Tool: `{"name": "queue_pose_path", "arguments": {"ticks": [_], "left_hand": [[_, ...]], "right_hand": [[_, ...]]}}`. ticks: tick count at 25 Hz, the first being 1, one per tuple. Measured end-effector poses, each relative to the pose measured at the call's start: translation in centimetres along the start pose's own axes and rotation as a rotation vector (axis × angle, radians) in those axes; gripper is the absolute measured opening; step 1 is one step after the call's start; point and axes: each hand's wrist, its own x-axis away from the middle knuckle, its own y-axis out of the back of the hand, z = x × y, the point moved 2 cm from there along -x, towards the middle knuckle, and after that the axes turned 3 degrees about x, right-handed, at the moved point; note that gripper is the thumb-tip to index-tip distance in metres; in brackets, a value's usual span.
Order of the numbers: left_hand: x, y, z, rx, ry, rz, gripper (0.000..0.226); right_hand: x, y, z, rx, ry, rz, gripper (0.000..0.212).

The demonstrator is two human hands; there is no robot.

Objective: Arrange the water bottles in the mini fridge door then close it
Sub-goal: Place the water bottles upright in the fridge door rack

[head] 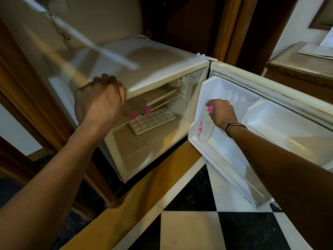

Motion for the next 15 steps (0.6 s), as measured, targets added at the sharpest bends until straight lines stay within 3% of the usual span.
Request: {"name": "queue_pose_path", "arguments": {"ticks": [7,11,15], "left_hand": [[-0.1,0.4,-0.2,0.033,0.068,0.065,0.036],[0.0,0.7,-0.2,0.015,0.073,0.106,0.037],[0.0,0.8,-0.3,0.023,0.079,0.081,0.041]], "right_hand": [[1.1,0.4,0.6,0.087,0.057,0.021,0.052],[2.9,1.3,4.2,0.216,0.252,-0.138,0.043],[4.6,-0.5,9.1,0.116,0.430,-0.086,0.034]]}}
